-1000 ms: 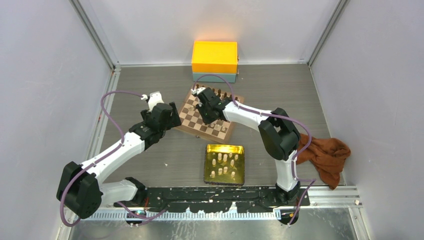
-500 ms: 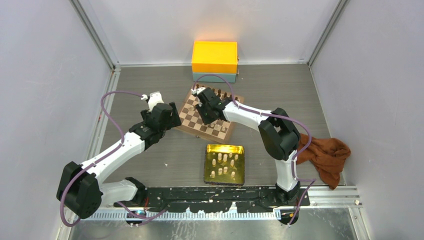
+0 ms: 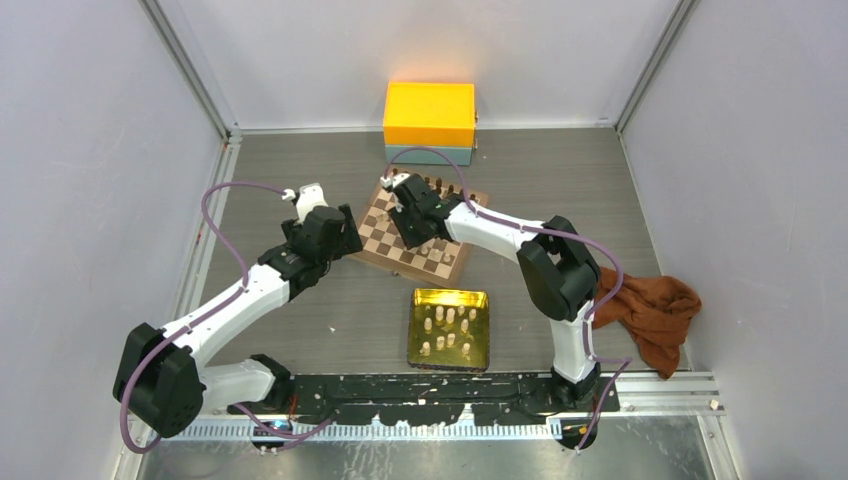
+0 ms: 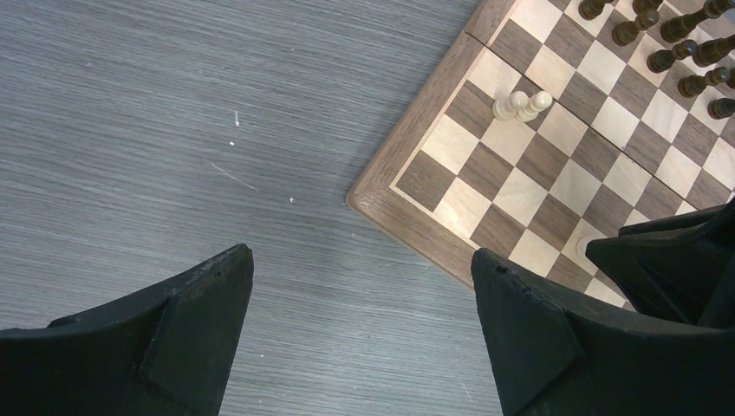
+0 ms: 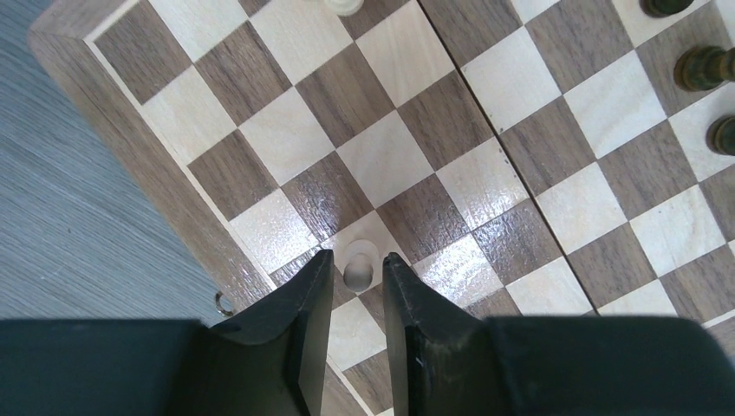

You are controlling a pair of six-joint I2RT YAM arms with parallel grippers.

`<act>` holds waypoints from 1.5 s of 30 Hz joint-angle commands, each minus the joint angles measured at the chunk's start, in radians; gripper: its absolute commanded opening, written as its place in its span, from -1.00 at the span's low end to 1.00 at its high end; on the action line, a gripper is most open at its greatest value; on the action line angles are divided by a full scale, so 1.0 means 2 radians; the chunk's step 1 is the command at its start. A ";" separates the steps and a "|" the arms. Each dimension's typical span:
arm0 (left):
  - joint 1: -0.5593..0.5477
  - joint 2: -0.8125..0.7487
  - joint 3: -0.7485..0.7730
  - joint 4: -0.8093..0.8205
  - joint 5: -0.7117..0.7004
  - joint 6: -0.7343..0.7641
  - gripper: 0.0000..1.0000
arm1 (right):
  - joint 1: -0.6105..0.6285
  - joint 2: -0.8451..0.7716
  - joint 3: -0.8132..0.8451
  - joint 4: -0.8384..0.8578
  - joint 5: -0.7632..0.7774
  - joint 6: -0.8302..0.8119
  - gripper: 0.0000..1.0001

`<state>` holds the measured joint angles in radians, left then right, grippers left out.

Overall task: Set up the chess pieces on the board
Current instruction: Move the chess piece to the chessboard, then pick up the chess piece from the storage box.

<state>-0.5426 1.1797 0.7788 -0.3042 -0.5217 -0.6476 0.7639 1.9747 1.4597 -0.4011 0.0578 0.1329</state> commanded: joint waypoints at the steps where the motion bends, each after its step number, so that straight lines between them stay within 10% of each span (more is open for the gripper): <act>1: 0.002 -0.008 0.003 0.019 -0.005 -0.003 0.94 | 0.004 -0.020 0.041 0.000 -0.002 -0.009 -0.32; 45: 0.013 0.017 0.023 0.044 -0.012 -0.014 0.94 | -0.026 0.144 0.246 -0.024 -0.065 -0.096 -0.13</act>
<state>-0.5259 1.2053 0.7841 -0.2768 -0.5301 -0.6552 0.7166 2.2543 1.9007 -0.4618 -0.0467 -0.0380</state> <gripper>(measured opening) 0.969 0.435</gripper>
